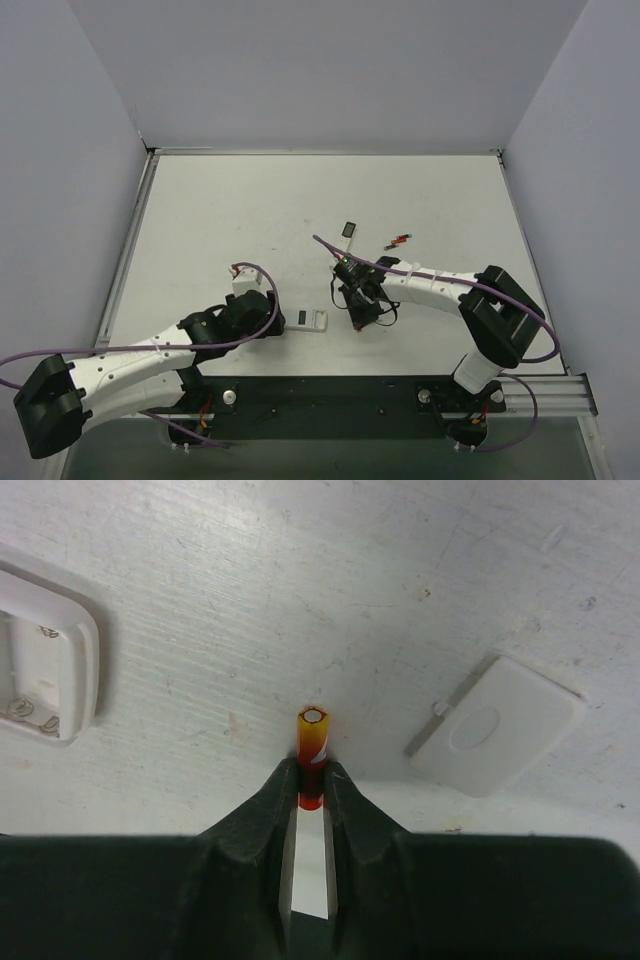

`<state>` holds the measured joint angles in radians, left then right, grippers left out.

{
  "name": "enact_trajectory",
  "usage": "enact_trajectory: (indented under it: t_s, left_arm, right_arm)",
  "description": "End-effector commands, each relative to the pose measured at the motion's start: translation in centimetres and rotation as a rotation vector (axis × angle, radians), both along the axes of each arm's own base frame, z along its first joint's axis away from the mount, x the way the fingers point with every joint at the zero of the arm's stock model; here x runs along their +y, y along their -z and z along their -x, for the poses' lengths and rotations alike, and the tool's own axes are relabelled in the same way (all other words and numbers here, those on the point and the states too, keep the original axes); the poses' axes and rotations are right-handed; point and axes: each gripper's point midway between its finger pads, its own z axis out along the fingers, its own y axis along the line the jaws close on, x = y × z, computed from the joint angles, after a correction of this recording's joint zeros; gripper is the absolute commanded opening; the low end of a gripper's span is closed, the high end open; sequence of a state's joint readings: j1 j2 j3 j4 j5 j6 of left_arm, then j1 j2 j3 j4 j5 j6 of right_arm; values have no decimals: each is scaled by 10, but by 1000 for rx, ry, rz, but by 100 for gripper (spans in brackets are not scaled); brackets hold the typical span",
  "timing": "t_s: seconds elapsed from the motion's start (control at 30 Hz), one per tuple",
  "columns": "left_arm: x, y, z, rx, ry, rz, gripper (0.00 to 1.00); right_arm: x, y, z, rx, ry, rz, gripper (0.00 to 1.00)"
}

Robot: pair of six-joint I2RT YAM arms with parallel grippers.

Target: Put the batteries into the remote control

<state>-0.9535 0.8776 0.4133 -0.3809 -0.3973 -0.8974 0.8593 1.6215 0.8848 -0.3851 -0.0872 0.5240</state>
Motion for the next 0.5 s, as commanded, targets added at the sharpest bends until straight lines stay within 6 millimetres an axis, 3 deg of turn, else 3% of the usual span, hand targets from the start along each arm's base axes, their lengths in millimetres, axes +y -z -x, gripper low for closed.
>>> enact_trajectory:
  t_s: [0.0, 0.23, 0.47]
  left_arm:
    - [-17, -5, -8, -16, 44, 25, 75]
    - [-36, 4, -10, 24, 109, 18, 72]
    - [-62, 4, 1, 66, 246, 74, 65]
  right_arm:
    - [0, -15, 9, 18, -25, -20, 0]
    - [35, -59, 8, 33, -60, -186, 0]
    - [51, -70, 4, 64, -38, -239, 0]
